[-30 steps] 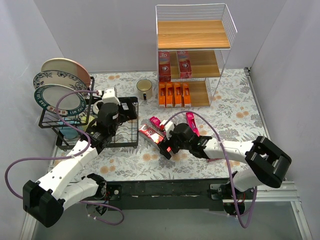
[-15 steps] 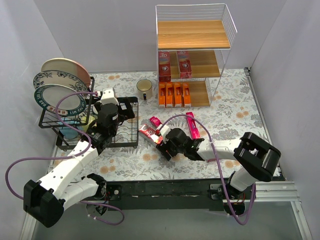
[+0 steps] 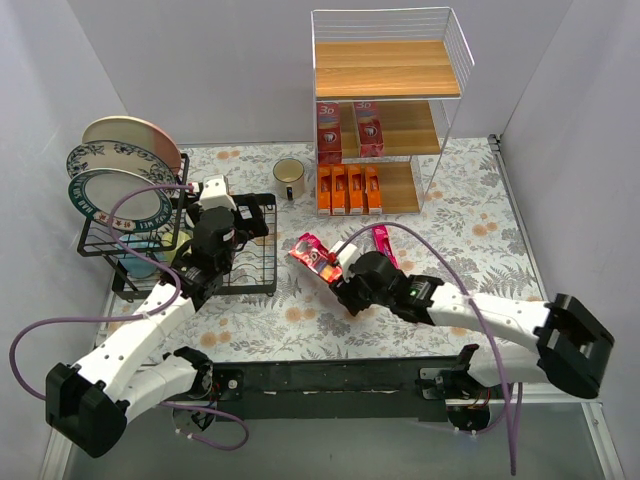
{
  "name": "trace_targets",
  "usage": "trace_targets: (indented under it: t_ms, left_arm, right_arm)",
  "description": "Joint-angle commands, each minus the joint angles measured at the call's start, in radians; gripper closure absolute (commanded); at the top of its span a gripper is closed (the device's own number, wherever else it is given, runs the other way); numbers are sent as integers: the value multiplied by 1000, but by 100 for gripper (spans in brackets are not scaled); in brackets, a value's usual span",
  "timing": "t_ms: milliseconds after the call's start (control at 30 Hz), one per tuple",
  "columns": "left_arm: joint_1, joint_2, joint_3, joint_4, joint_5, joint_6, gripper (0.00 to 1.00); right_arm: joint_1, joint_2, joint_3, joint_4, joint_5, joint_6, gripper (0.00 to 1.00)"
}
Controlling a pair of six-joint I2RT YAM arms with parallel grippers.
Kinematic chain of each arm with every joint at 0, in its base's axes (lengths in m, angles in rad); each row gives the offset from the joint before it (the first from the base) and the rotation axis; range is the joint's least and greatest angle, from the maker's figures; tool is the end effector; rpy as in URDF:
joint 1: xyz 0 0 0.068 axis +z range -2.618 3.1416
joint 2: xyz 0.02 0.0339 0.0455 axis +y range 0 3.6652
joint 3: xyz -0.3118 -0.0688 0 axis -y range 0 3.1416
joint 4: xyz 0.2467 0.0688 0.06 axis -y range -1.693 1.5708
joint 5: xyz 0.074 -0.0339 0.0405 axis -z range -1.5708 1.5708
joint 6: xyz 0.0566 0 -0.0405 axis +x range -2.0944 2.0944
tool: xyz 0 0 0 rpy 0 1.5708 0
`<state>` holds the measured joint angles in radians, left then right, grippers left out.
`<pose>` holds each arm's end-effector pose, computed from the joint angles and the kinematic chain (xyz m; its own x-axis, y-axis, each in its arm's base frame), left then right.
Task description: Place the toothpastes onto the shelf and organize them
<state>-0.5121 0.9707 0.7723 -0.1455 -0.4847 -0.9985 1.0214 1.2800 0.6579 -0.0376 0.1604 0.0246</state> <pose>0.1998 -0.0821 0.3392 -0.2022 -0.7396 -0.6419 -0.2194 0.6730 -0.7064 0.1480 0.2244 0.2376 -0.3390 -0.5072 -0.7923 -0.7679 0.6358 -0.0784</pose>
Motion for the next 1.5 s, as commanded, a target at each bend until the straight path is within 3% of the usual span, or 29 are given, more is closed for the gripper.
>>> trace_targets:
  t_ms: [0, 233, 600, 733, 1033, 1467]
  left_arm:
    - [4, -47, -13, 27, -23, 14, 2]
    - [7, -70, -18, 37, -15, 17, 2]
    - [7, -95, -21, 34, -2, 15, 2]
    - [7, -99, -21, 35, 6, 17, 2]
    - [7, -101, -19, 27, 28, 14, 2]
    - [7, -124, -24, 24, 37, 14, 2]
  right_arm:
    - [2, -157, 106, -129, 79, -22, 66]
    - [-62, -229, 333, -396, 293, -22, 66]
    - [-316, -165, 693, -599, 304, -80, 65]
    - [-440, -122, 772, -590, 256, -91, 65]
    - [-595, 68, 943, -530, 156, -68, 65]
    - [-615, 157, 864, -203, 206, -32, 61]
